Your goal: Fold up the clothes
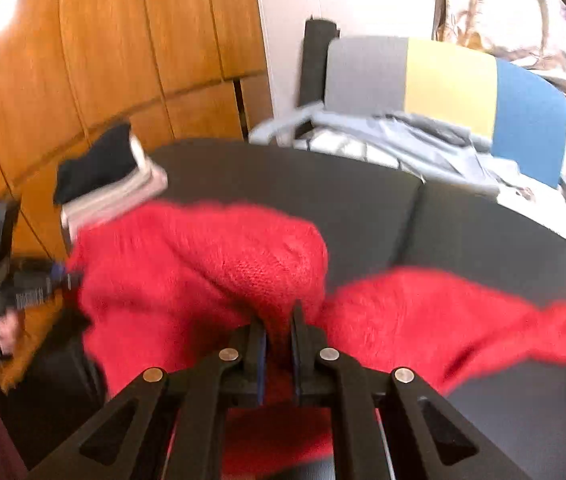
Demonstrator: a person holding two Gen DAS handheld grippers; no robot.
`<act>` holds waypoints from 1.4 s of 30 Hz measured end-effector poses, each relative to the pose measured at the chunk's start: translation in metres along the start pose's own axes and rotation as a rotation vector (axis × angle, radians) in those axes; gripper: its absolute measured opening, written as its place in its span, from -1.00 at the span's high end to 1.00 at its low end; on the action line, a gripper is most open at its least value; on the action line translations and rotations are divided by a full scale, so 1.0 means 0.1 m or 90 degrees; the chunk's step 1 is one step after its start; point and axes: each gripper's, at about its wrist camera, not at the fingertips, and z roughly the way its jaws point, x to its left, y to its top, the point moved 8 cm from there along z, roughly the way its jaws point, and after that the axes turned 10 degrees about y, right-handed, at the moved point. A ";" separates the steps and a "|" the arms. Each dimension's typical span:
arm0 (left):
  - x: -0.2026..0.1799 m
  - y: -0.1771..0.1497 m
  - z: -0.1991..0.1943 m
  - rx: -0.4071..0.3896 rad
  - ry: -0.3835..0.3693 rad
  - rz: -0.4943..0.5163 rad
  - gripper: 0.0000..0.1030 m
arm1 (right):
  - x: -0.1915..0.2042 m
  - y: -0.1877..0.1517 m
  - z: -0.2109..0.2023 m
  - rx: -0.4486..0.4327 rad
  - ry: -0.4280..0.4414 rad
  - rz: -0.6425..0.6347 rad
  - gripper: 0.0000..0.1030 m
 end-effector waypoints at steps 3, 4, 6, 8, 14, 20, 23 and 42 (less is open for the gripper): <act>-0.06 -0.06 0.09 0.016 -0.007 0.010 0.84 | 0.03 -0.54 0.18 0.058 -0.005 0.032 0.74; -0.09 -0.08 0.11 0.021 -0.010 0.016 0.84 | 0.05 -0.64 0.19 0.062 0.011 0.044 0.73; -0.13 -0.09 0.13 0.024 -0.005 0.032 0.84 | 0.09 -0.64 0.09 0.039 0.022 0.035 0.55; -0.14 -0.09 0.13 0.023 -0.001 0.043 0.82 | 0.14 -0.52 -0.07 0.012 0.049 0.026 0.46; -0.03 -0.04 0.17 0.029 -0.015 0.014 0.28 | 0.08 0.12 -0.38 -0.042 0.111 -0.023 0.25; -0.01 -0.02 0.17 0.029 -0.054 0.023 -0.17 | -0.09 0.51 0.28 0.096 0.202 -0.020 0.00; -0.03 -0.01 0.14 0.025 -0.084 0.033 -0.35 | -0.08 0.37 0.61 0.205 0.242 -0.015 -0.07; -0.37 0.38 -0.05 -0.051 -0.014 0.104 0.80 | 0.23 0.44 -0.23 -0.081 -0.201 -0.114 0.83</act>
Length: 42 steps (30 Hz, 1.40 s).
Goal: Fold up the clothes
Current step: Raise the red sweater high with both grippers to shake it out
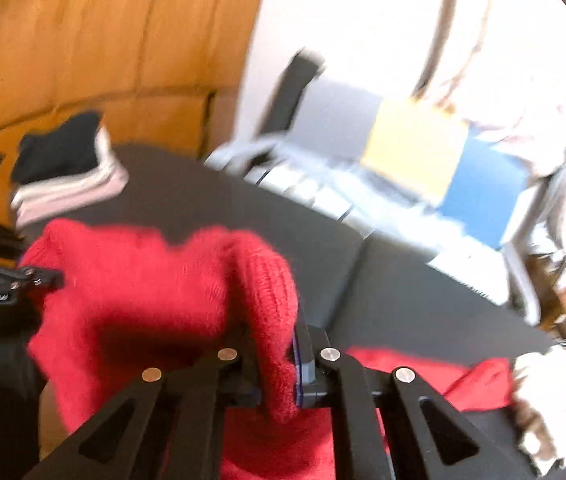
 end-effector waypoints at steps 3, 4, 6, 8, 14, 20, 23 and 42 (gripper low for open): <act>0.12 0.47 -0.30 -0.099 0.081 -0.019 0.81 | -0.16 0.25 -0.30 -0.088 -0.082 0.022 0.84; 0.16 0.64 -0.42 -0.132 0.100 -0.030 0.82 | -0.19 0.32 -0.36 -0.107 -0.092 0.028 0.84; 0.18 0.97 -0.71 -0.204 0.116 -0.051 0.83 | -0.28 0.56 -0.68 -0.175 -0.116 0.038 0.84; 0.14 1.28 -1.02 -0.274 0.126 -0.052 0.88 | -0.37 0.81 -1.01 -0.245 -0.140 0.048 0.84; 0.14 2.09 -1.79 -0.421 0.126 -0.074 0.88 | -0.31 1.64 -1.88 -0.391 -0.196 -0.021 0.85; 0.26 2.56 -2.53 -0.524 0.110 -0.143 0.88 | -0.26 2.24 -2.51 -0.487 -0.213 -0.061 0.85; 0.28 2.68 -2.86 -0.563 0.114 -0.144 0.88 | -0.22 2.45 -2.76 -0.528 -0.209 -0.065 0.85; 0.17 2.90 -3.70 -0.669 0.170 -0.067 0.88 | -0.41 2.56 -3.39 -0.604 -0.147 -0.005 0.85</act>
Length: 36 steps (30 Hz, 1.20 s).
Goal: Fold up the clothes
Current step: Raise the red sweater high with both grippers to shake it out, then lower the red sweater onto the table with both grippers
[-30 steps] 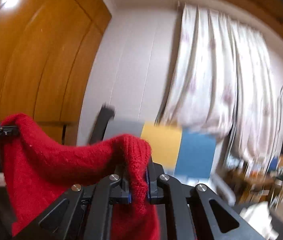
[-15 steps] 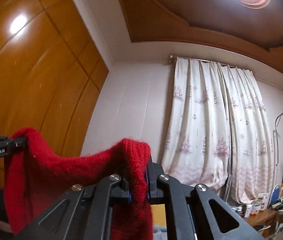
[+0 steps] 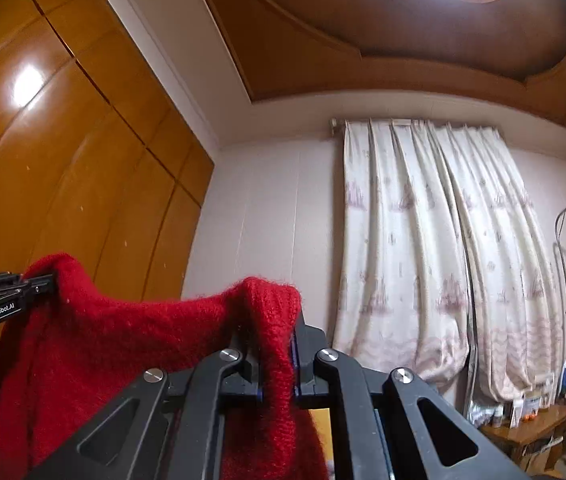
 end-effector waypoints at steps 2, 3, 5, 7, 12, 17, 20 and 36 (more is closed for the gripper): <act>-0.05 -0.25 0.26 0.029 0.006 0.019 0.88 | -0.06 -0.18 0.13 0.024 0.001 0.017 0.85; -0.08 -0.37 0.39 0.044 0.008 0.028 0.87 | -0.09 -0.32 0.23 0.044 -0.007 0.016 0.85; -0.14 -0.63 0.66 0.074 0.014 0.047 0.86 | -0.17 -0.72 0.49 0.098 -0.017 0.018 0.85; -0.25 -1.09 1.01 0.132 0.017 0.075 0.86 | -0.24 -1.12 0.74 0.152 -0.027 0.020 0.85; -0.56 -2.69 1.90 0.340 0.016 0.156 0.86 | -0.44 -2.78 1.40 0.367 -0.015 0.076 0.79; -0.84 -4.77 2.35 0.610 0.029 0.220 0.83 | -0.53 -4.92 1.59 0.647 -0.031 0.166 0.56; -0.93 -5.61 2.30 0.718 0.042 0.265 0.82 | -0.52 -5.63 1.29 0.750 -0.033 0.232 0.56; -0.33 -5.27 0.48 0.673 0.060 0.221 -0.02 | -0.87 -4.78 -1.34 0.763 -0.164 0.390 0.28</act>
